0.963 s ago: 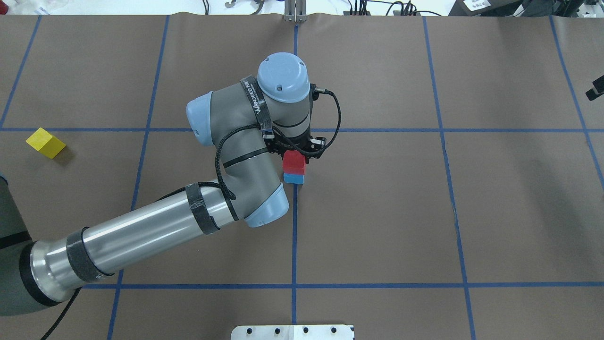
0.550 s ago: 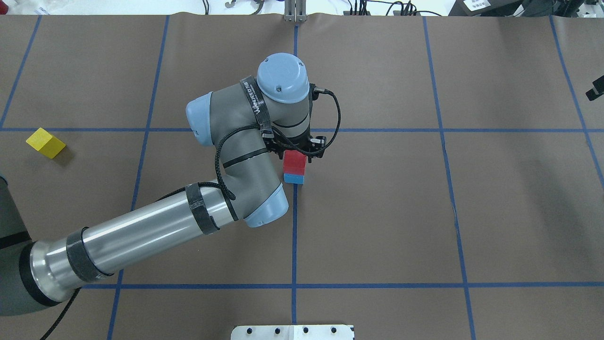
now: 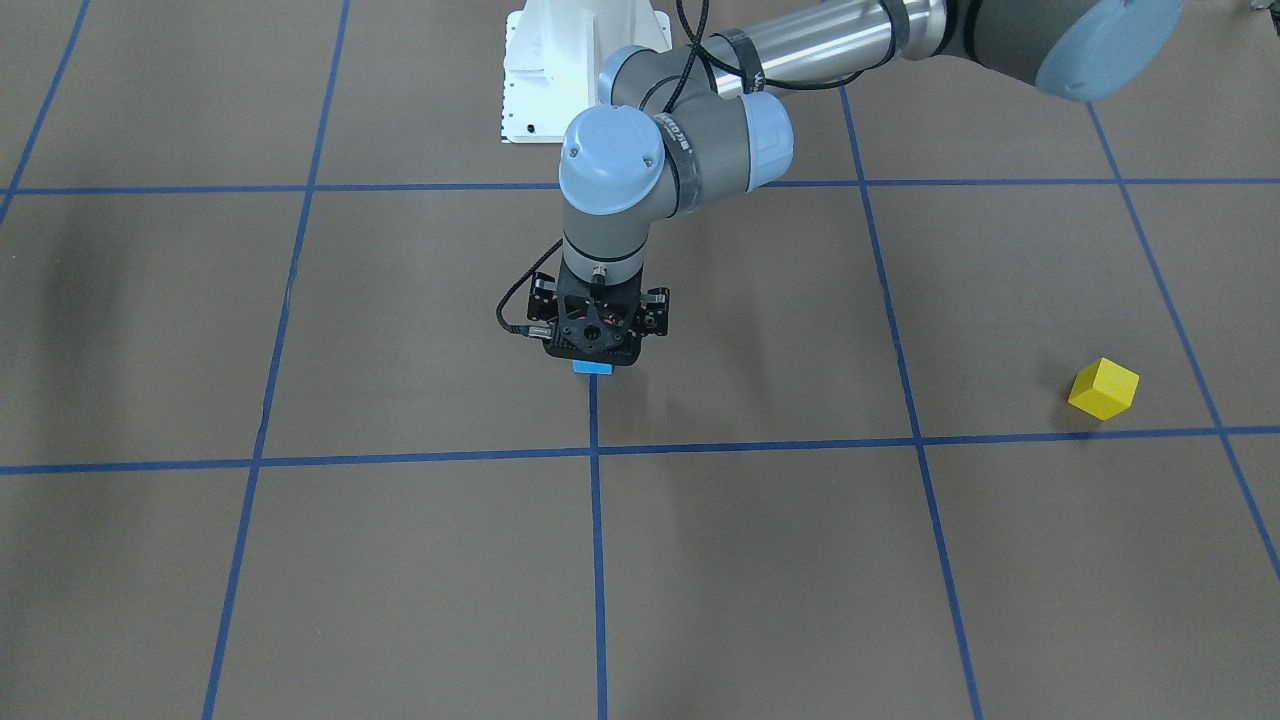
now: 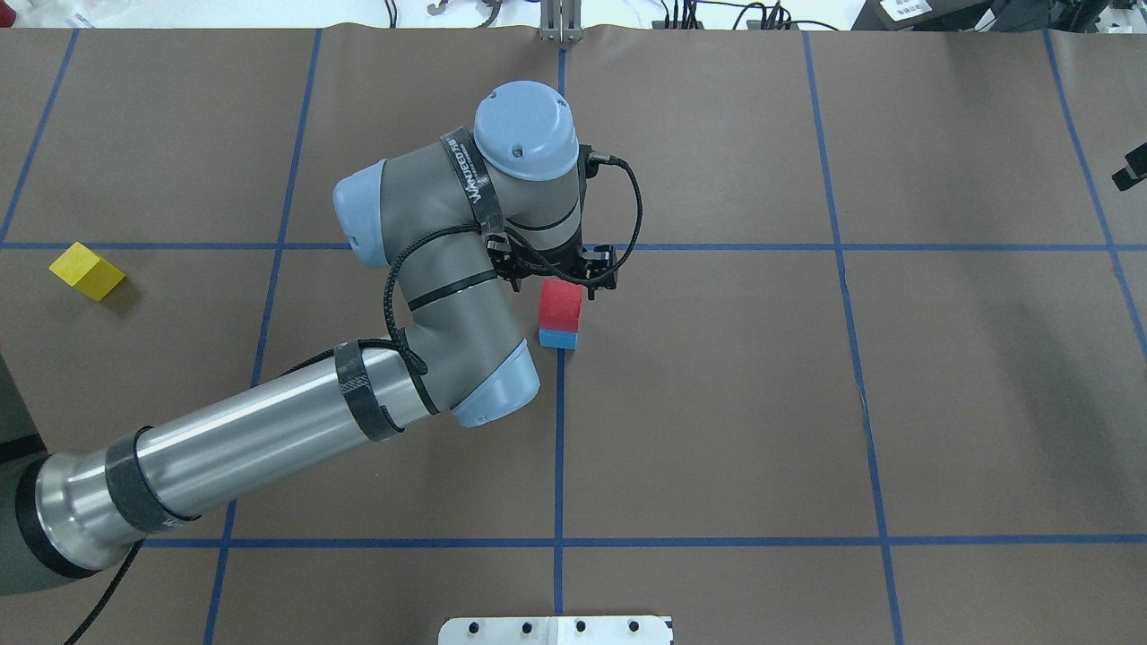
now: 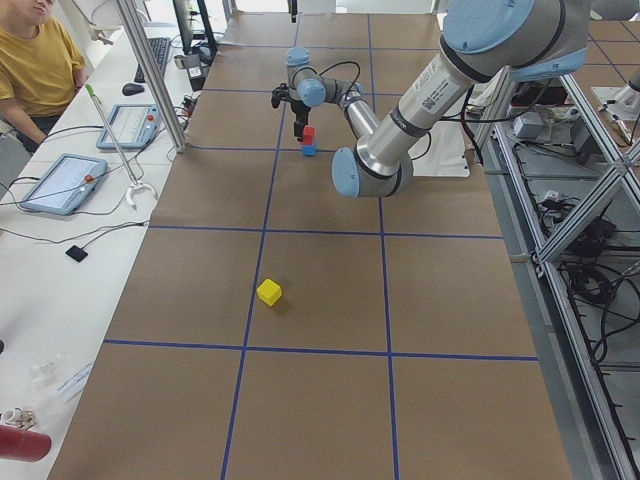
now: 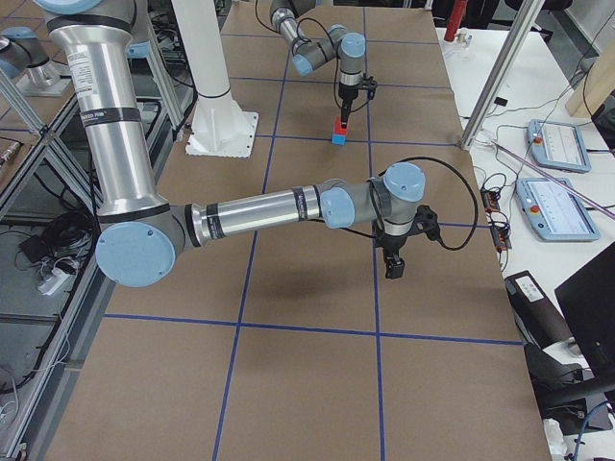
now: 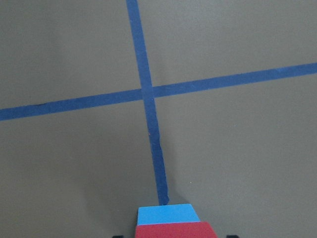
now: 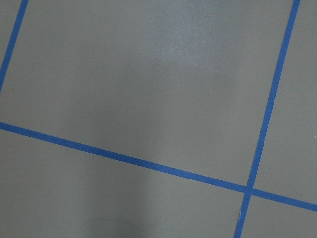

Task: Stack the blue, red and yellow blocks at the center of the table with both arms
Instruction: 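Lower the red cube onto the blue cube and open the left gripper, then withdraw the left gripper toward the yellow cube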

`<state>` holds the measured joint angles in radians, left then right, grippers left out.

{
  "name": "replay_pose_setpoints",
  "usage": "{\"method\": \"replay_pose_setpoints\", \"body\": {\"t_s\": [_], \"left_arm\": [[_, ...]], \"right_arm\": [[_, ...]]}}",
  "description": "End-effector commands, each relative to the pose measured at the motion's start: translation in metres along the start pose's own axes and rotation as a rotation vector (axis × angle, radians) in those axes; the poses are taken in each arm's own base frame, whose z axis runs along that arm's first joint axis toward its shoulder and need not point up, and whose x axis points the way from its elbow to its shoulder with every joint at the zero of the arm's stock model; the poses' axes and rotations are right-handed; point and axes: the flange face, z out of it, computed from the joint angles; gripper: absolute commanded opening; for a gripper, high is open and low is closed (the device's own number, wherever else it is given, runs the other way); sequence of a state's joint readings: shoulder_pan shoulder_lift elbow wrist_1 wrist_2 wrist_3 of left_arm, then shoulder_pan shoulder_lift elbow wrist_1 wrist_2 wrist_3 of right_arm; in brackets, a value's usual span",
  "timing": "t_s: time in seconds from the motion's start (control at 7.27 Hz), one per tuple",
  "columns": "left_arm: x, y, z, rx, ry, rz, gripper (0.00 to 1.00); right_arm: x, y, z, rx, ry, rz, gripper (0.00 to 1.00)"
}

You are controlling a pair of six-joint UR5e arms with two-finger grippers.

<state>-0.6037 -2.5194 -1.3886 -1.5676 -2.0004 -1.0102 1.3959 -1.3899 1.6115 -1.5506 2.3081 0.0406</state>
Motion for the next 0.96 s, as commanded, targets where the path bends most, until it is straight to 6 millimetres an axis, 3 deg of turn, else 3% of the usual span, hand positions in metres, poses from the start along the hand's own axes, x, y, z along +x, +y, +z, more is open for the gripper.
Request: {"method": "replay_pose_setpoints", "body": {"t_s": [0.0,0.28,0.41,0.69,0.83], "left_arm": [[-0.085,0.006,-0.052,-0.028,0.005,0.014,0.99],[-0.214,0.022,-0.071,-0.002,-0.024,0.155,0.99],[-0.31,0.02,-0.078,-0.037,-0.034,0.233,0.99],[-0.481,0.019,-0.102,-0.062,-0.083,0.374,0.99],[-0.543,0.02,-0.101,-0.092,-0.072,0.428,0.99]], "right_arm": [[-0.001,-0.001,-0.001,0.002,0.001,0.003,1.0],[-0.001,-0.001,-0.001,0.003,-0.001,0.006,1.0],[0.0,0.001,0.0,0.0,0.001,0.007,1.0],[0.001,0.002,0.001,-0.002,0.001,0.007,1.0],[0.001,0.002,0.001,-0.002,0.001,0.007,1.0]]}}
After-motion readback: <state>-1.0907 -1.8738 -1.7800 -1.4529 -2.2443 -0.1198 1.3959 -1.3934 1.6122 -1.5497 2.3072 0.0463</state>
